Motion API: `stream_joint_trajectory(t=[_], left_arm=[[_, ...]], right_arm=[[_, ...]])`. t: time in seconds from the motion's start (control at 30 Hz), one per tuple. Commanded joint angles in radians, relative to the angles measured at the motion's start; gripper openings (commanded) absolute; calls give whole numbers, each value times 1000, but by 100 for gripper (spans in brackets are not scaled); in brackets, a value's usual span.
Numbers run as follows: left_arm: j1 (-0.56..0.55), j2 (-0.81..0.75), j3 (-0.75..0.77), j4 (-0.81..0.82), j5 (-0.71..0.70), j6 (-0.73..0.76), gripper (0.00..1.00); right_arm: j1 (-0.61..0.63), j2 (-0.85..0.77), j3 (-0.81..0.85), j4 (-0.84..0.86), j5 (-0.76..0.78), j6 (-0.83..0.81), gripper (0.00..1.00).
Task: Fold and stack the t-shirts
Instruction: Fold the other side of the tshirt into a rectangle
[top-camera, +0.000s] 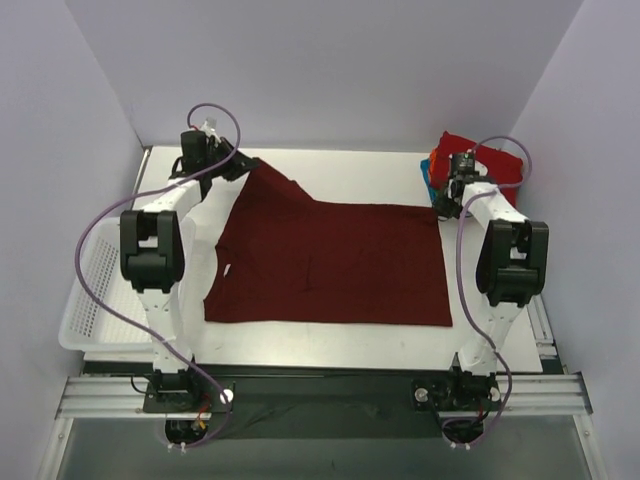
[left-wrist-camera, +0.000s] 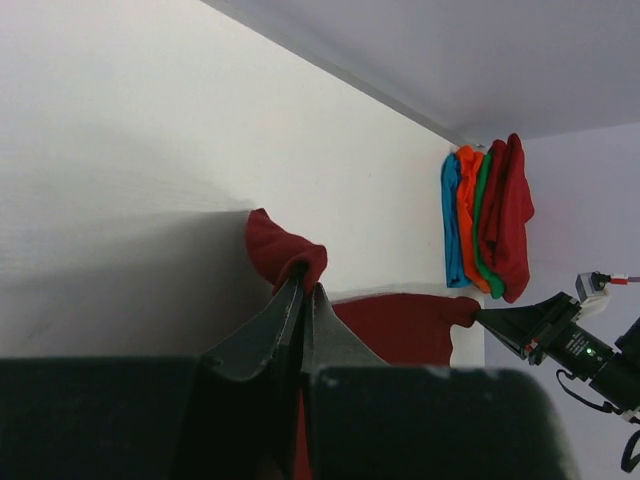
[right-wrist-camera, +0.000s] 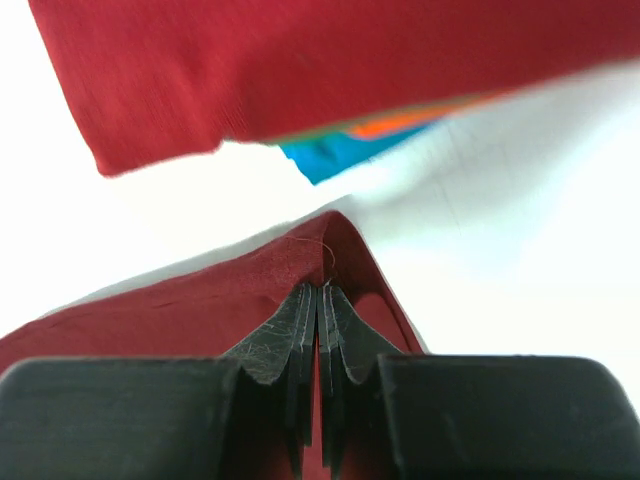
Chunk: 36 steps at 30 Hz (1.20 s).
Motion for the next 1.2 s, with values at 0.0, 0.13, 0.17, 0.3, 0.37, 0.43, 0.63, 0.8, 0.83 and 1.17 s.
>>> stream_joint_trajectory(t=[0.0, 0.13, 0.17, 0.3, 0.37, 0.43, 0.63, 0.8, 0.83, 1.17], left_arm=[[10, -156, -84, 113, 11, -30, 0], [10, -253, -210, 109, -29, -36, 0], [8, -276, -257, 106, -40, -36, 0], [10, -403, -374, 90, -68, -30, 0], [8, -441, -406, 58, -83, -24, 0], [10, -492, -451, 38, -89, -24, 0], [8, -618, -553, -22, -115, -13, 0], [5, -714, -633, -75, -144, -7, 0], [5, -728, -664, -75, -150, -7, 0], [5, -871, -780, -175, -167, 27, 0]], right_arm=[[-13, -104, -67, 20, 27, 21, 0], [-24, -164, -162, 46, 27, 32, 0], [-25, -190, -204, 53, 28, 33, 0], [-27, -262, -304, 85, 37, 44, 0], [-30, -311, -338, 91, 54, 53, 0], [-31, -359, -387, 99, 53, 62, 0], [-33, -455, -493, 105, 74, 75, 0], [-35, -517, -558, 106, 71, 87, 0], [-35, -535, -577, 108, 70, 85, 0], [-39, -595, -666, 109, 53, 95, 0]])
